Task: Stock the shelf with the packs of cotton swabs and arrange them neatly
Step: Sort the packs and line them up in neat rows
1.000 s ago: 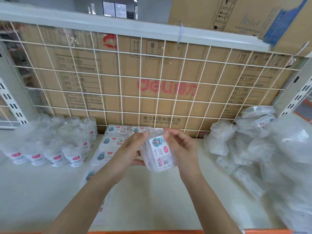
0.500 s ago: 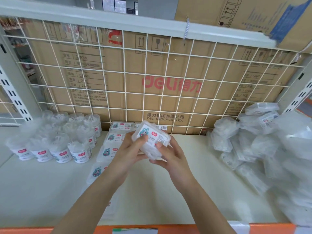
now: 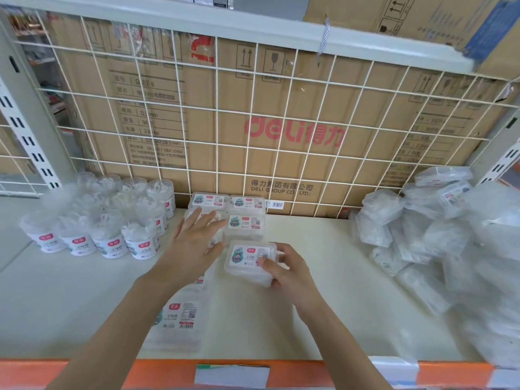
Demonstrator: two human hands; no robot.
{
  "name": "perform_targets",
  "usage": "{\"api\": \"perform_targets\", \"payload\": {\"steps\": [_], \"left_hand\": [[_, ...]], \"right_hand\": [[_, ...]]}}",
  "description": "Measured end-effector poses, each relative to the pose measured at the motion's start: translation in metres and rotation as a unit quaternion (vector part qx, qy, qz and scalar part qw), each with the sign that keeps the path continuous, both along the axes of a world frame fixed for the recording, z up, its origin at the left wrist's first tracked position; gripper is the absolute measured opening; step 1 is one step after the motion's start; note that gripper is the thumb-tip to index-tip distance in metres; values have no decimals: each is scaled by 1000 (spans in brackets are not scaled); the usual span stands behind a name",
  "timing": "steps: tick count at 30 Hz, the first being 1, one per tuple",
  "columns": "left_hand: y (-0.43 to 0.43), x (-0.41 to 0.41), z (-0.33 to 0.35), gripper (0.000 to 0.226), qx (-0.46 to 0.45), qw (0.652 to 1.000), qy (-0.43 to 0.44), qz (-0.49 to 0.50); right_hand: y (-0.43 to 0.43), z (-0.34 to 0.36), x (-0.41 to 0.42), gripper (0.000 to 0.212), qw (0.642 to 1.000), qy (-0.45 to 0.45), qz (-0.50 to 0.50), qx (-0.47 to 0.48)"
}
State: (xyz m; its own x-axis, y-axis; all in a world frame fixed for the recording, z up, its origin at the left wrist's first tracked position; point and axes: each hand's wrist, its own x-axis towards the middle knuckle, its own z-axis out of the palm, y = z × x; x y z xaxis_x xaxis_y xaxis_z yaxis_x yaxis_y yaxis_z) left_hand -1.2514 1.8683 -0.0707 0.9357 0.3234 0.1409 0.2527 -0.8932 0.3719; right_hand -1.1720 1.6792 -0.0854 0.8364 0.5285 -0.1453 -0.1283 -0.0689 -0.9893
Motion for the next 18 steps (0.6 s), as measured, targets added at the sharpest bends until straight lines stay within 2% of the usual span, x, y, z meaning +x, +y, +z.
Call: {"api": "perform_targets", "payload": {"steps": [2,5,8,11,14,16,18], "left_hand": [[4,5,-6,67,54,997,51,-16],[4,14,-7,57,80,994,64,-29],[5,16,-11,48,51,996,71,-31],[6,17,-13,64,45,996,68,-29],[6,18,-13,83,40,997,53,-31],[7,17,-14,93,34,998,49,-33],[8,17,-15,94,31,998,51,-34]], "right_hand": [[8,-7,4,22,999,-31,-9,-23],[17,-14,7,23,997,-71,-3,-35],[17,-18,10,35,992,-107,-22,-65],[9,-22,9,59,982,-162,15,-92],[6,-26,6,82,931,-290,79,-206],[9,-28,6,79,900,-352,72,-248],[12,-29,7,68,897,-370,45,-237]]}}
